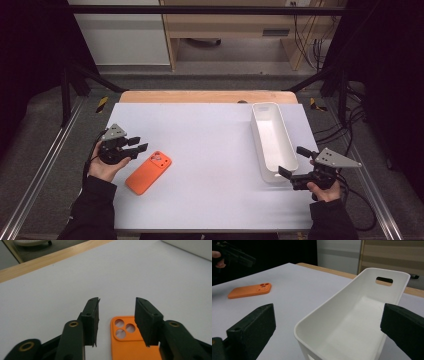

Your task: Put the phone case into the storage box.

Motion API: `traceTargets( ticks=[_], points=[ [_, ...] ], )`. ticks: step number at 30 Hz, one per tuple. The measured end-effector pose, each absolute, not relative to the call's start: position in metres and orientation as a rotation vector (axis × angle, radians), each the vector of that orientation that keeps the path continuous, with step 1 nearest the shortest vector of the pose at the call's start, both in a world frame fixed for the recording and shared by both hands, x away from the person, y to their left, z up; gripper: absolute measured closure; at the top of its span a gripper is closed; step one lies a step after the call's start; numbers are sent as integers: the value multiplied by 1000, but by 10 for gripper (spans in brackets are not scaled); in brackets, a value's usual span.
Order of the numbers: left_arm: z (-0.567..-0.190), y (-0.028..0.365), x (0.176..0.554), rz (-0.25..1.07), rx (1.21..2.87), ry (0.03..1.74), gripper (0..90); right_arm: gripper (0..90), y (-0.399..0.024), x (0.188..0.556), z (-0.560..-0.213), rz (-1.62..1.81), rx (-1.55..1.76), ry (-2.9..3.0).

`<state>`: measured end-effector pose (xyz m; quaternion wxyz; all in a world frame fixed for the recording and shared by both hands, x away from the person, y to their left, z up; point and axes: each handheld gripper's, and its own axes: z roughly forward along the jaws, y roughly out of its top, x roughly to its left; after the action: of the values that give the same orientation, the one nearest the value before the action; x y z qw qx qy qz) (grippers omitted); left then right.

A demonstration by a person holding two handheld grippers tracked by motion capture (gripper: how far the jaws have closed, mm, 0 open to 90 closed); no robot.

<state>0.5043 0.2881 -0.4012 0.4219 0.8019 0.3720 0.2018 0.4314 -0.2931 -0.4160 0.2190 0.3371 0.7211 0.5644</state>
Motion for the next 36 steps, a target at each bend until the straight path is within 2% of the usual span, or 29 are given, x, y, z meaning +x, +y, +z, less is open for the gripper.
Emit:
traceTargets(
  ticks=[6,12,20,24,36],
  points=[
    [-387,284,493,525,1974,883,401,5,-293,431,-416,1560,932,1994],
    [-384,277,485,536,1995,860,222,5,-293,431,-416,1561,931,1993],
    [-379,273,477,548,1989,862,46,5,-293,431,-416,1560,930,1993],
    [-380,273,477,535,2001,893,11,5,-294,431,-416,1561,929,1992],
    [-394,271,483,488,2064,941,2,5,-294,431,-416,1562,929,1991]
  ],
)
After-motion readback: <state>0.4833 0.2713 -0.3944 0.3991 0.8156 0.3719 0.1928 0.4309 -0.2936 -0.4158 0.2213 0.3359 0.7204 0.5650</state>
